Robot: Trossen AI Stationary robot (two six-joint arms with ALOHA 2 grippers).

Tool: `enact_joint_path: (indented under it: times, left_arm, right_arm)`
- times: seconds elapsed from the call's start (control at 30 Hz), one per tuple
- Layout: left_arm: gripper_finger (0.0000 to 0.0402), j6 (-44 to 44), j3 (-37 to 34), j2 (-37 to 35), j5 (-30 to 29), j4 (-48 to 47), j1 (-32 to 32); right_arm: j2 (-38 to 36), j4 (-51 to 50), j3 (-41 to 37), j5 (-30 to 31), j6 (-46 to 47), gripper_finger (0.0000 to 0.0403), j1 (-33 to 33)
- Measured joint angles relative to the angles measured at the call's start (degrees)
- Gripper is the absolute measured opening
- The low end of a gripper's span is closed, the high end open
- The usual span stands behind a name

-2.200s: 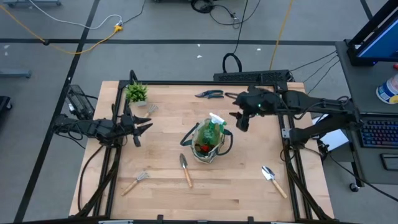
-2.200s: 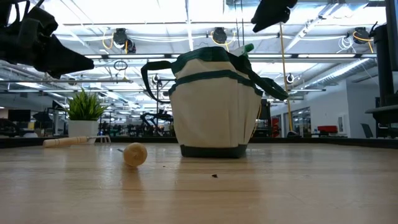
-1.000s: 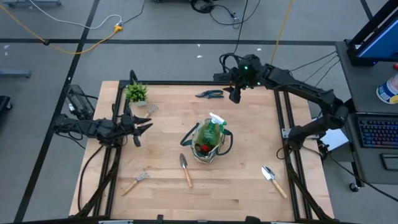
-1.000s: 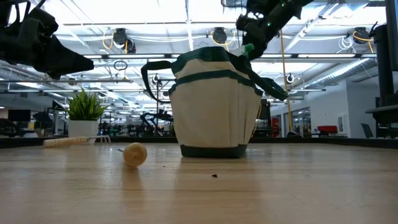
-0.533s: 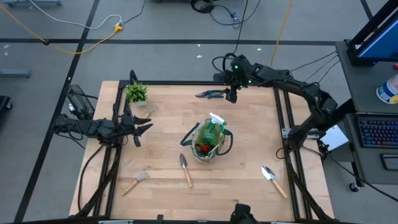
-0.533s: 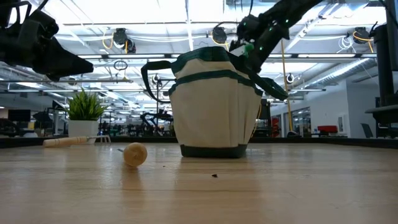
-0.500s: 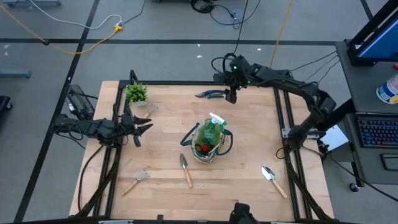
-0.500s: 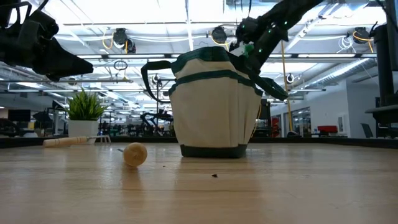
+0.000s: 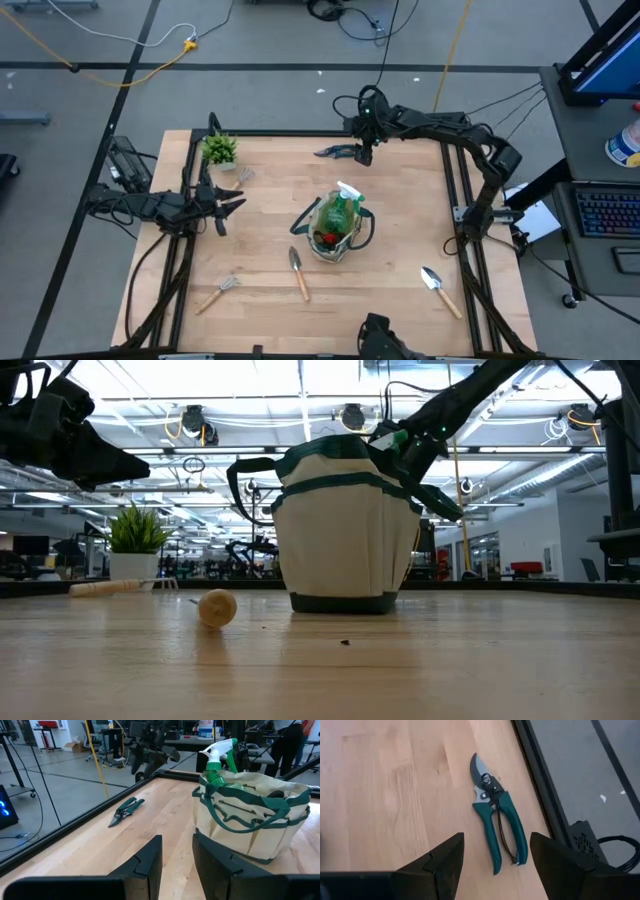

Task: Pick & Place Garden tools in Gardening bag
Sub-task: Put the right brown trowel into the gardening bag

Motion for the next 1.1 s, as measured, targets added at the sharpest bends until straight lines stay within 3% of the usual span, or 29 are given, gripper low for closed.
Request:
enact_joint_path:
  times: [0.37,0.77,1.1]
  left_arm:
    - [0.0113,0.07,0.00,-0.01,-3.04,0.41,-0.01]
    - [0.0113,0.00,0.00,0.00,-3.39,0.48,-0.01]
    - [0.0113,0.20,0.00,-0.01,-3.47,0.47,-0.01]
  right_arm:
    - [0.19,-0.21,0.00,-0.33,2.75,0.0222,-0.41]
    - [2.85,-2.54,0.07,-9.18,10.09,0.0213,-2.82]
    - [2.79,-4.84,1.85,-9.21,15.04,0.0200,-3.48]
